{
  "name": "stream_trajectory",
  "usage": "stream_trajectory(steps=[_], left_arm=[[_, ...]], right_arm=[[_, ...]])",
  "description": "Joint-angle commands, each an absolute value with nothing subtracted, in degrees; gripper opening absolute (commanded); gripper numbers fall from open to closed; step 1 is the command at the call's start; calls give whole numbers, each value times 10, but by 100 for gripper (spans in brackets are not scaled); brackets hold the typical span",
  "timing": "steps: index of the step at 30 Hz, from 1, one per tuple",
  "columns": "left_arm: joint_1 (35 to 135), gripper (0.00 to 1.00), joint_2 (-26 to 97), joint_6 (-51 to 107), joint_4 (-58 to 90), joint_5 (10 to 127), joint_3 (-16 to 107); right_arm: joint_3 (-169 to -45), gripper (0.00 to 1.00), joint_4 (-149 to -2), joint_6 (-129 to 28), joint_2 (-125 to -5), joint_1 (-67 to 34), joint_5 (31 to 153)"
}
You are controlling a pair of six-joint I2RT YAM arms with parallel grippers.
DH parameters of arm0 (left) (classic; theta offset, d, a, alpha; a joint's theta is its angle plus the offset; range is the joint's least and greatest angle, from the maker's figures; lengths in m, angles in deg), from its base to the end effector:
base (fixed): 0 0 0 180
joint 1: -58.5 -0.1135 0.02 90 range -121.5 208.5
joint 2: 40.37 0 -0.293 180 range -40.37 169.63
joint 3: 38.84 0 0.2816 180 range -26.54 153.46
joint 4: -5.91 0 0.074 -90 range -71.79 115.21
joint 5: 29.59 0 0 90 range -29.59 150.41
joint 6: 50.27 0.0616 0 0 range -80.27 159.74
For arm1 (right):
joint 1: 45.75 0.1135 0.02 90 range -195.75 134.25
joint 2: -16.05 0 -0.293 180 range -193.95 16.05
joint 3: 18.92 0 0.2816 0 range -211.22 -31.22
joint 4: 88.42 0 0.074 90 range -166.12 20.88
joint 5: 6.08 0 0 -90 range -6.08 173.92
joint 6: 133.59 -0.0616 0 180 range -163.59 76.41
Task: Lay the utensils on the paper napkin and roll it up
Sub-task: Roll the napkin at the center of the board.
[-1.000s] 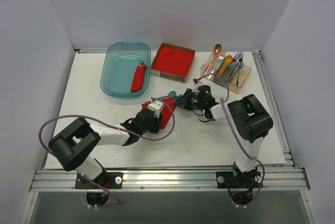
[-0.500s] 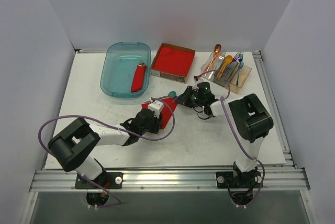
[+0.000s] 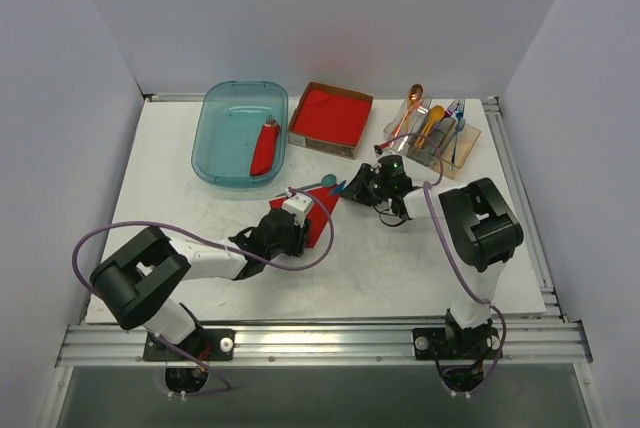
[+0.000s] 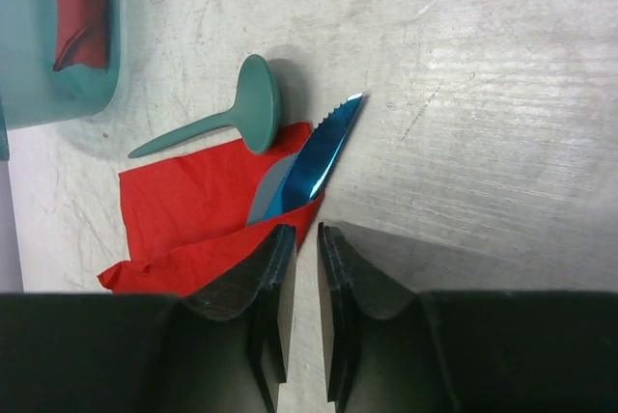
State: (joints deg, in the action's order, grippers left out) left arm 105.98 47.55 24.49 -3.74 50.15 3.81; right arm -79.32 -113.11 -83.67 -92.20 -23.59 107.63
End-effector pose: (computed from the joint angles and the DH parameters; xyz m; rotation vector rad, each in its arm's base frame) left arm 0.2223 -0.2262 0.1278 0.5158 2.1518 -0.4215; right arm 0.3802 0.1816 0.1317 0.0396 2.1126 1.0899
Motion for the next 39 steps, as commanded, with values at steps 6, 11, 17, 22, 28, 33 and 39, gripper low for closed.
stream_trajectory(steps=[6,11,17,22,28,33,39], left_arm=[[1068,48,441,233,-34,510,16],[1079,48,444,220,-48,509,8],[1105,48,443,202,-48,492,3],[1131,48,430,178,-39,474,-3],[1140,49,405,168,-21,449,-4],[1135,52,390,167,38,442,25],[1105,56,332,171,103,461,57]], right_arm=[[-882,27,-1026,-792,-871,-227,1051],[-933,34,-956,-780,-877,-204,1010],[-935,39,-926,-767,-868,-182,994],[-893,36,-933,-766,-834,-169,1026],[-844,31,-954,-771,-787,-125,1055],[-818,29,-974,-792,-781,-83,1056],[-789,25,-1005,-817,-806,-62,1043]])
